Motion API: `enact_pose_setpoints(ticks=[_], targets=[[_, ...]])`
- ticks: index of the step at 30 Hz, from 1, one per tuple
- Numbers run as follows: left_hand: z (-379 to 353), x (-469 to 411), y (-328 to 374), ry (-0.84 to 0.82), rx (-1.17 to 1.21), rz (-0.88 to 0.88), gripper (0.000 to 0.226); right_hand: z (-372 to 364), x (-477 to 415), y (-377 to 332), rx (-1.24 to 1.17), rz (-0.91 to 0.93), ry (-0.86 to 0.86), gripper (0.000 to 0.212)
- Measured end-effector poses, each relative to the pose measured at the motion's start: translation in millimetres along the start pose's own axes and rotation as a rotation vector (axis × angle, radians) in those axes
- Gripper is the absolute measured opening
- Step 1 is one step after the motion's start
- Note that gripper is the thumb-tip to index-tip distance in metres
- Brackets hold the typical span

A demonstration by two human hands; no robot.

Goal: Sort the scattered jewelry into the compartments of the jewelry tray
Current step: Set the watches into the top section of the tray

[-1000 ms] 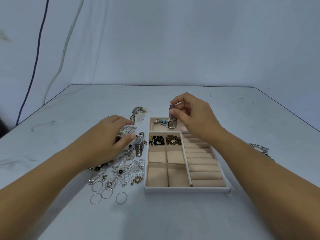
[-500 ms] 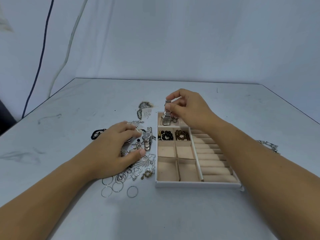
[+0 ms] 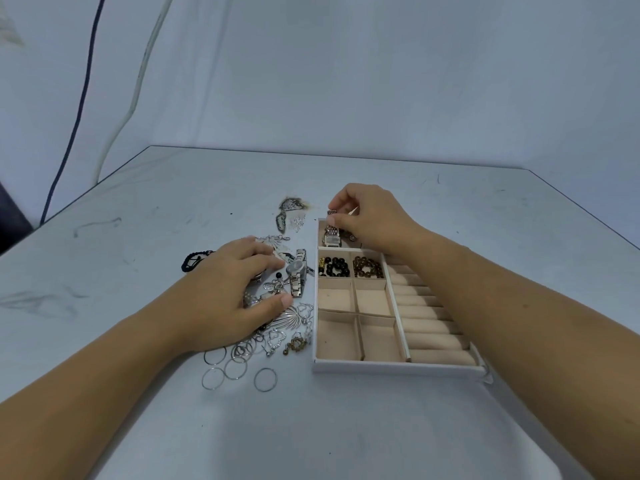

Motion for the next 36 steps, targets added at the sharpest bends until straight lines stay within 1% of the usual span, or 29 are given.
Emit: enact_pose_setpoints(ticks=[2,8,13,15,17,20,23,26,30,32,36], targets=[[-0.1,0.3,-0.5,0.004,0.006,-0.001,0.069,-0.6,-2.3,0.9,0.053,0.007,-0.001,0.015],[-0.4,-0.4,-1.7,0.009,0.003,-0.007,0.067,-0.7,-1.8,4.7,0.039,-0.013,0.015,0.018],[-0.4,-0.2,-1.5,0.013,0.002,-0.008,0.065,-2.1,2.3,0.7,0.301,-0.002,-0.014,0.026],[-0.1,-0.5,-1.2,0.012,0.015,-0.004,0.067,-3.6,7.1,-6.0,0.290,0.033,-0.045,0.030],[3.0,-1.0,-1.8,0.025,0.043,0.011,0.071,-5.3,12.7,-18.0,0.283,0.113,-0.096,0.032],[11.3,-0.9,-5.1,0.077,0.071,0.032,0.069,-9.3,17.9,-35.8,0.338,0.200,-0.184,0.033],[17.9,0.7,-14.0,0.111,0.088,0.085,0.065,-16.8,18.1,-43.8,0.516,0.173,-0.246,0.036],[19.1,2.3,-23.1,0.105,0.076,0.124,0.067,-25.0,17.6,-48.2,0.632,0.120,-0.280,0.035],[18.1,2.3,-28.0,0.080,0.064,0.141,0.072,-30.1,19.8,-50.8,0.676,0.049,-0.328,0.048],[18.6,1.9,-28.6,0.080,0.075,0.136,0.070,-29.4,22.8,-51.4,0.692,0.027,-0.356,0.054],[18.7,0.7,-31.7,0.080,0.089,0.146,0.063,-28.5,26.6,-48.7,0.664,0.001,-0.388,0.057]])
Point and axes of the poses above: each hand's wrist, its own x-axis away from the middle knuckle, its own z-axis out of the back of the hand, y = z × x, the point moved 3 cm from there along -x, towards the middle knuckle, and after that the axes turned 5 degrees about -y, right-handed, at the moved point
